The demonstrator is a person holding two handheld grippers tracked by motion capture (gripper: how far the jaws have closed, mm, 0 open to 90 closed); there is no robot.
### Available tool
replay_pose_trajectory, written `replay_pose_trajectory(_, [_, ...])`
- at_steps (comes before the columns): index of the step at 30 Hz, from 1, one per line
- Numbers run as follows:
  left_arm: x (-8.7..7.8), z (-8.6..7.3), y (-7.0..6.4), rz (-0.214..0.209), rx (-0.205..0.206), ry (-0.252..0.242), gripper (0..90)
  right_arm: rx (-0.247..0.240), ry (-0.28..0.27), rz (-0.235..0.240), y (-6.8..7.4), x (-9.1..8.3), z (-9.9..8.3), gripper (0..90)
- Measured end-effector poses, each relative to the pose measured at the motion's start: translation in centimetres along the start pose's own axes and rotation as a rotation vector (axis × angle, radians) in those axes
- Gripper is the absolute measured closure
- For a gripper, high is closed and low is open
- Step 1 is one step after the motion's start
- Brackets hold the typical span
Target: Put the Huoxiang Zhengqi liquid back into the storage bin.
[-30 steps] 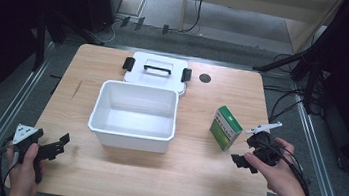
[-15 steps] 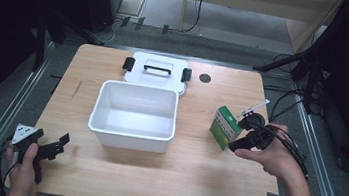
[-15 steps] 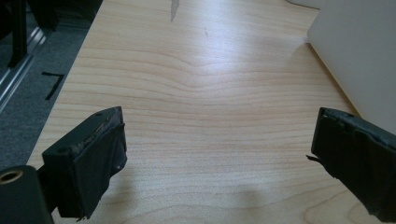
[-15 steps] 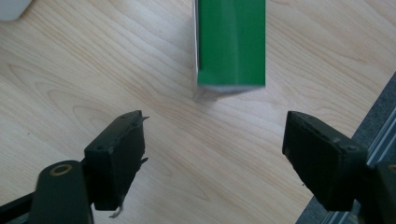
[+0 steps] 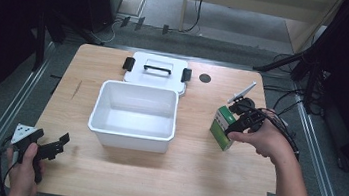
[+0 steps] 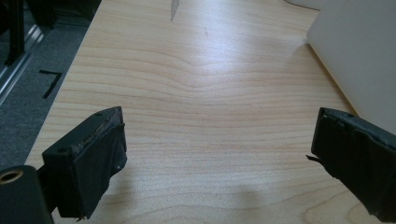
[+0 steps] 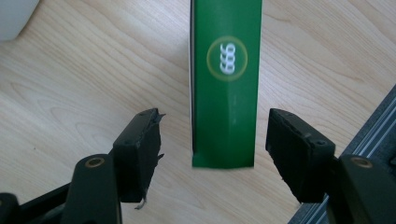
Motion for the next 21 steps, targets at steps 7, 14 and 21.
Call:
replay_pose_trajectory(7, [0.0,0.0,0.0,-0.004,-0.004,0.002,4.0,0.026,0.043,0.009,-0.4,1.1,1.7,41.2])
replay_pose_trajectory(14, [0.0,0.0,0.0,-0.01,-0.009,0.001,4.0,0.024,0.087,0.025,-0.2,2.2,2.9,48.9])
replay_pose_trajectory(21, [0.1,0.0,0.1,-0.013,-0.006,0.002,4.0,0.047,0.096,0.025,-0.6,2.3,3.2,61.7])
Point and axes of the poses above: each handheld gripper's, and its own axes: x roughly forward along the jaws, z roughly out of its top, y roughly to its left, the point moved 6 cm from there along x, roughly forward along the jaws, and after that the axes turned 7 degrees about z, right-handed, at the moved point
